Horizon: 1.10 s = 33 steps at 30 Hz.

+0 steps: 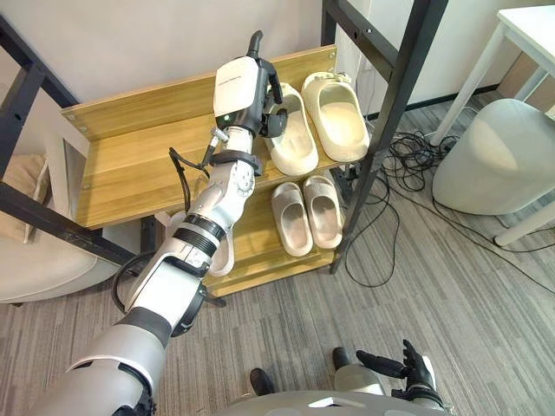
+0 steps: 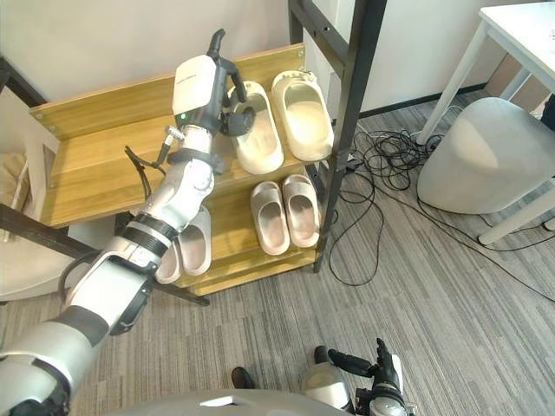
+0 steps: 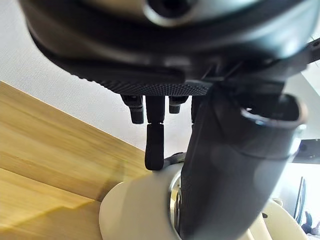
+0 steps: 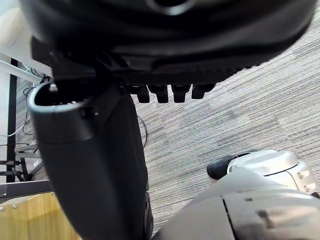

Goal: Organize the slippers on the shoe rack

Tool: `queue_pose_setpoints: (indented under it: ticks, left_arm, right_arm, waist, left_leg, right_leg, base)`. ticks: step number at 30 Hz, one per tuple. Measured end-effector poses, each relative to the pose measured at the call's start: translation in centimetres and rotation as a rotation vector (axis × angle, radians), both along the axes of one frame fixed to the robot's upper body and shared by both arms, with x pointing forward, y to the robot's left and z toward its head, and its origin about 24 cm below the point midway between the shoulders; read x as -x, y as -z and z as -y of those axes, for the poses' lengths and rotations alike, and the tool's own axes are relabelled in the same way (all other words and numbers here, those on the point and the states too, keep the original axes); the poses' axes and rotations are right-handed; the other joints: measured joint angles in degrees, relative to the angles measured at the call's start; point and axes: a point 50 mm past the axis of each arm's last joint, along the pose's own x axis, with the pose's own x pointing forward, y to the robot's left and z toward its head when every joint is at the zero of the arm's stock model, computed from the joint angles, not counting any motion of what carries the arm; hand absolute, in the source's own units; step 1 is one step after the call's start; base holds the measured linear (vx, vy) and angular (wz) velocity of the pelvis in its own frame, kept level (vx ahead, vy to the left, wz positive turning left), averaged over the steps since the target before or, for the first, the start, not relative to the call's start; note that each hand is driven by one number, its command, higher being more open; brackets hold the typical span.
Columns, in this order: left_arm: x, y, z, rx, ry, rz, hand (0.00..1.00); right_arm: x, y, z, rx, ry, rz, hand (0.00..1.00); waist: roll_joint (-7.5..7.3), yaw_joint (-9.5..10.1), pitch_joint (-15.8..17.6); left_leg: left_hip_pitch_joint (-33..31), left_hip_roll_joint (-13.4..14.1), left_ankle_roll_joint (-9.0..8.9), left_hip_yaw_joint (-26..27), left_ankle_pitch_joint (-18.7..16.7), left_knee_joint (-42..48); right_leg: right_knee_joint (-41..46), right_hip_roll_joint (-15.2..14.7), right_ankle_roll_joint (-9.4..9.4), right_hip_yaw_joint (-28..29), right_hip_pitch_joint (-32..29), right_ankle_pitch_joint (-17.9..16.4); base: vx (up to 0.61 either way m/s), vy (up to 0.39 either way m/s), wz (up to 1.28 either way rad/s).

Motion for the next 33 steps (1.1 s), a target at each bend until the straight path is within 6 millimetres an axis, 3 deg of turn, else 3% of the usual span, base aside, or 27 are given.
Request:
queue_pose_setpoints:
  ticks: [14, 24, 27, 33]
  left_arm:
    - [1.2, -0.3, 1.7, 0.105, 0.108, 0.023, 1.0]
    - [3.7, -2.9, 3.7, 0.237, 0.275, 0.138, 1.0]
    - [4.9, -2.3, 4.3, 0.353, 0.355, 0.124, 1.0]
    - [6.0, 2.8, 4.5, 0.669, 0.423, -0.113, 1.0]
  right_arm:
    - [-0.6, 0.1, -0.2, 0.003, -0.037, -0.015, 1.0]
    - [-0.6, 0.1, -0.1, 0.004, -0.042, -0.017, 1.0]
    - [-0.5, 0.1, -0.2, 0.003, -0.042, -0.022, 1.0]
    - [-0.9, 0.2, -0.6, 0.002, -0.078, -0.037, 1.0]
  waist:
    - [-0.06, 0.69, 0.1]
    - [-0.07, 0.79, 0.0]
    - [-0.11, 1.06, -0.1]
    - [-0.63, 1.62, -0.3]
  left_leg:
    - [-0.2, 0.0, 0.31, -2.3, 0.4, 0.0]
    - [-0.8, 0.1, 0.61, -3.6, 1.2, 0.2]
    - [-0.8, 0.1, 0.75, -3.8, 1.4, 0.0]
    - [-0.6, 0.0, 0.92, -5.0, 1.9, -0.1]
  right_leg:
    - [-0.2, -0.1, -0.07, -2.4, 1.2, -0.1]
    - [1.2, 0.0, -0.18, -3.0, 0.6, -0.5]
    - [1.9, 0.0, -0.08, -3.1, 0.2, -0.8]
    - [2.6, 0.0, -0.09, -4.3, 0.7, -0.8]
  base:
    - [-0.02, -0.006, 0.09]
    - [-0.02, -0.003, 0.04]
    - [-0.07, 0.003, 0.03]
    - [-0.04, 0.002, 0.08]
